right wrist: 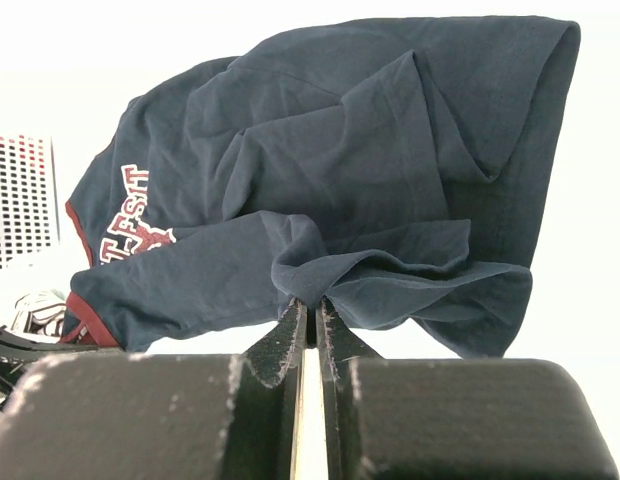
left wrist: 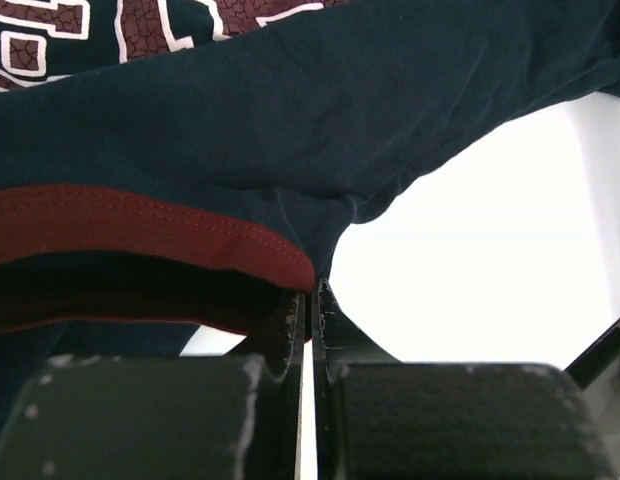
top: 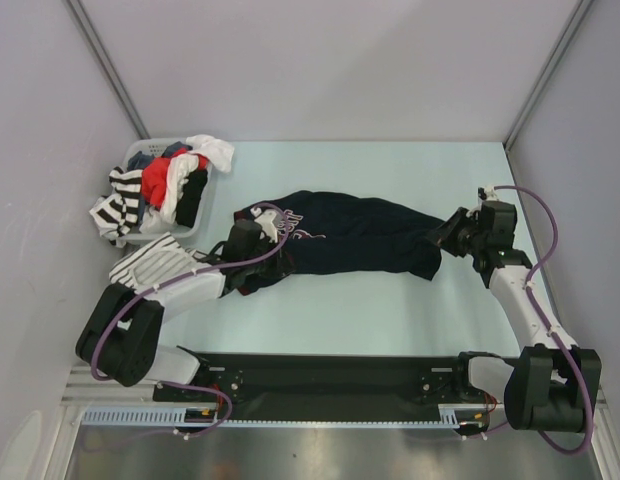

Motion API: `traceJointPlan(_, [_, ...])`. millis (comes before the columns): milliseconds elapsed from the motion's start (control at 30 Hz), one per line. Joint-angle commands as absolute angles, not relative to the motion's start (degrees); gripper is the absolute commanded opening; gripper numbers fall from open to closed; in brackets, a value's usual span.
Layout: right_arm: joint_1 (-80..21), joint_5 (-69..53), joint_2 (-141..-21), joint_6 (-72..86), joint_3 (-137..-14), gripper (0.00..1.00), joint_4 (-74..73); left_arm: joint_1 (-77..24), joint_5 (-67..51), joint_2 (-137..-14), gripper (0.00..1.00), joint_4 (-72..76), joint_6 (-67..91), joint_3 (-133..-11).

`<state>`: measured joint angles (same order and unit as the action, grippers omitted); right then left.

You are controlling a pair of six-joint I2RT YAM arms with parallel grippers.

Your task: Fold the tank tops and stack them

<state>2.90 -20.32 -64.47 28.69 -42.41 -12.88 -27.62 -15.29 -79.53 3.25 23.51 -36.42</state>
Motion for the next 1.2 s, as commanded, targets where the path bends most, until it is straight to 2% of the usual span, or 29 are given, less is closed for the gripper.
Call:
traceJointPlan(0, [3.5, -21.6, -64.2, 28.7, -43.2, 0.03, -12.0, -28.1, -16.4, -77.4, 0.0, 1.7, 23.2, -40.2])
traceJointPlan(167, [5.0, -22.9, -61.8, 28.1, -46.8, 0.0, -16.9, -28.1, -15.6, -71.1, 0.0, -5.8, 22.8, -43.8])
traceJointPlan(333, [7.3, -25.4, -57.1, 28.0, -53.7, 0.0, -22.1, -28.0, -9.8, -62.3, 0.0, -15.9, 23.1, -50.4])
traceJointPlan(667, [8.3, -24.8, -41.1, 27.4, -66.5, 0.0, -31.3, -28.1, -7.1, -42.3, 0.0, -29.1, 24.7, -65.0])
traceJointPlan(933, [8.3, -20.9, -29.1, 23.9, -85.3, 0.0, -33.7, -28.1, -10.1, -27.7, 0.0, -30.0, 25.0, -77.0])
traceJointPlan(1033, [8.3, -18.2, -26.4, 22.9, -93.0, 0.0, -35.2, -28.0, -13.3, -25.2, 0.0, -27.8, 25.7, -79.7])
traceJointPlan(1167, [8.0, -15.1, -25.4, 22.2, -99.9, 0.0, -38.0, -27.9, -11.5, -23.5, 0.0, -27.6, 26.0, -81.3])
